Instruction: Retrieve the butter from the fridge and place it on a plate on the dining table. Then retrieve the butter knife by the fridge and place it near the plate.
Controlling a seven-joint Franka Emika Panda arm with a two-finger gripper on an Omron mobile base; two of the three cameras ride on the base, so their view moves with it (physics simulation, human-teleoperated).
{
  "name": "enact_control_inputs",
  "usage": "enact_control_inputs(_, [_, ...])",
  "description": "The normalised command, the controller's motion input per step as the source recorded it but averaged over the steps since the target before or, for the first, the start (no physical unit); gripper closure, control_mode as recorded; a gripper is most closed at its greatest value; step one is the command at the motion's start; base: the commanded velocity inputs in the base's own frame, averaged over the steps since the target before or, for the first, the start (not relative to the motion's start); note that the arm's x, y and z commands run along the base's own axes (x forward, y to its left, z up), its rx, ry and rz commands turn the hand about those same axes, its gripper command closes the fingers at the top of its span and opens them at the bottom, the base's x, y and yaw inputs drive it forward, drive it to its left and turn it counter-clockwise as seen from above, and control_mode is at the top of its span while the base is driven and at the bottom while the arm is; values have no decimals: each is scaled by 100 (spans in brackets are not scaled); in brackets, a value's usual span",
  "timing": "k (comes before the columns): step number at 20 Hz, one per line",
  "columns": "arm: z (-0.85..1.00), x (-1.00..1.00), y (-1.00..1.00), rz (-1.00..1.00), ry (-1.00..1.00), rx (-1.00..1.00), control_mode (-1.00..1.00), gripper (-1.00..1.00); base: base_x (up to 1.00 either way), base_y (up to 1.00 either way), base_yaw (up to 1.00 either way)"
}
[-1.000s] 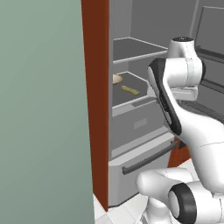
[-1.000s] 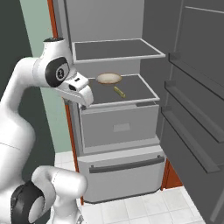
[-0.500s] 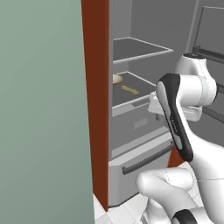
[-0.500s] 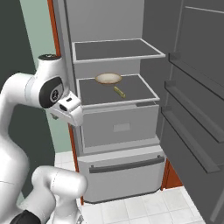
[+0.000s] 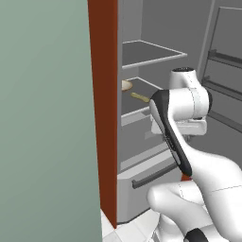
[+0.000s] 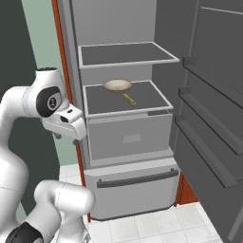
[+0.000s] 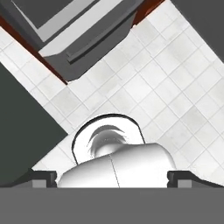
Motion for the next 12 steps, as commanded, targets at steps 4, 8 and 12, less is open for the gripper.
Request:
enact_control_inputs(4, [-35, 3, -11, 8, 7, 0, -100, -100, 0, 0, 0])
enact_control_inputs(8, [-3, 0, -4, -4, 2, 0, -100, -100, 0, 0, 0])
enact_control_inputs(12, [0, 0, 0, 0, 0, 0, -100, -100, 0, 0, 0])
